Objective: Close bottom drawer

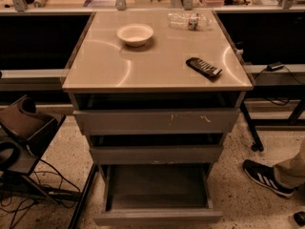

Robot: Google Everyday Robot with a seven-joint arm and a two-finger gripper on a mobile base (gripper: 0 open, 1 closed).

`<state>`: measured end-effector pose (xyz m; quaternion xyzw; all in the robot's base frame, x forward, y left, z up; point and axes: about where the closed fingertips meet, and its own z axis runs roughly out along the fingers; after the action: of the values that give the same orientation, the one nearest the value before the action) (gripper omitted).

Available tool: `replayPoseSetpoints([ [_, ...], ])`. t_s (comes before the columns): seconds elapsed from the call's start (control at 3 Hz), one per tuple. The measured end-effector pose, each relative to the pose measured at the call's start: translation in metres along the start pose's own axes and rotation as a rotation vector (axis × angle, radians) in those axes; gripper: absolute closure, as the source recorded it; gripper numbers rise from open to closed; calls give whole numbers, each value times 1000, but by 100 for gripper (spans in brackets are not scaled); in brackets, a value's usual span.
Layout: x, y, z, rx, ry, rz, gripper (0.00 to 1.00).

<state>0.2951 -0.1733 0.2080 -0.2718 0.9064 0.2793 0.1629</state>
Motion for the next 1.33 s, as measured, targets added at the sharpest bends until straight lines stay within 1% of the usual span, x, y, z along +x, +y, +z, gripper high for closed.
replayPoseSetpoints([
  [0.33,-21,-1,19,-4,31,-60,0],
  [0.67,-72,-11,40,-17,48,-143,0],
  [1.0,-116,-53,46,-13,60,-126,0],
  [1.33,-116,-53,46,-13,60,-126,0],
])
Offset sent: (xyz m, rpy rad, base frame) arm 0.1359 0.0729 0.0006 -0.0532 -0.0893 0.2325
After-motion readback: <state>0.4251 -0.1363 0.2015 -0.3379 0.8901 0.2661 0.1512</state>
